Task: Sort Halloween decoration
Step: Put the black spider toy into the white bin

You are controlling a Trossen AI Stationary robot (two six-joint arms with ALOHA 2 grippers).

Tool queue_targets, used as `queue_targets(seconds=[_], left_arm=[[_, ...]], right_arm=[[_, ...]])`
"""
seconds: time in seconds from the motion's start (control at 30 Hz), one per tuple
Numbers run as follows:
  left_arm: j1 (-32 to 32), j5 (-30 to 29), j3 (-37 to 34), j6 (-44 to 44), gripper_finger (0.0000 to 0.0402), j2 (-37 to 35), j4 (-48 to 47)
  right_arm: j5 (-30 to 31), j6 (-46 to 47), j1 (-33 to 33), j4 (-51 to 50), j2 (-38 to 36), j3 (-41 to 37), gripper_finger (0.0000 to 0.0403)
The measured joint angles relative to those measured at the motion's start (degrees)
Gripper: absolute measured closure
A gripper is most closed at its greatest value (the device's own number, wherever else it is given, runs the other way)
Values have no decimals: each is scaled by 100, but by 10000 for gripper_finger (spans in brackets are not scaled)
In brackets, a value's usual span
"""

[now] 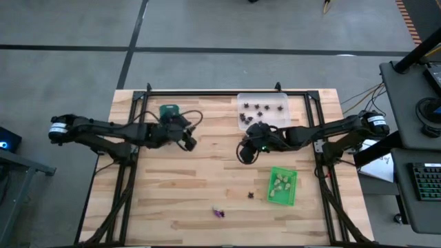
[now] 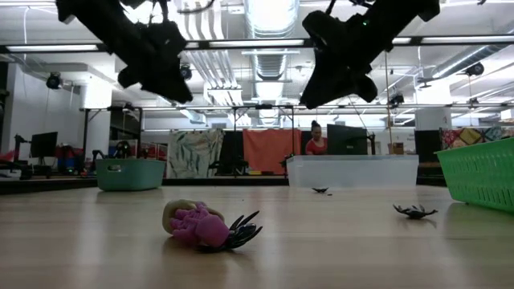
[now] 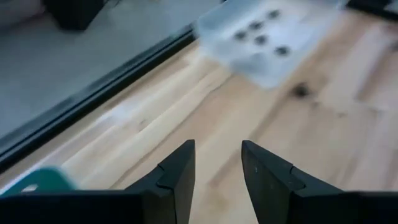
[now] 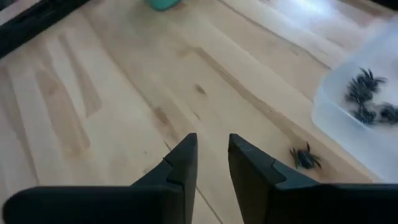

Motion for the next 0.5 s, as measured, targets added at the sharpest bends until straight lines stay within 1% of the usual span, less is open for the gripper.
queue_targets(seconds=[0.13,0.27,0.5], left_arm=[[-434,-161,-6,198,287,56,445],[-596,-273,-8,271,287,69,673],[-595,-563,-17,272,287,78,725]], right_arm=[[-2,456,-95,-448,0,-9,354],[-2,725,-225,-579,136,-9,389],[-26,630,-445,-651,780,239,394]])
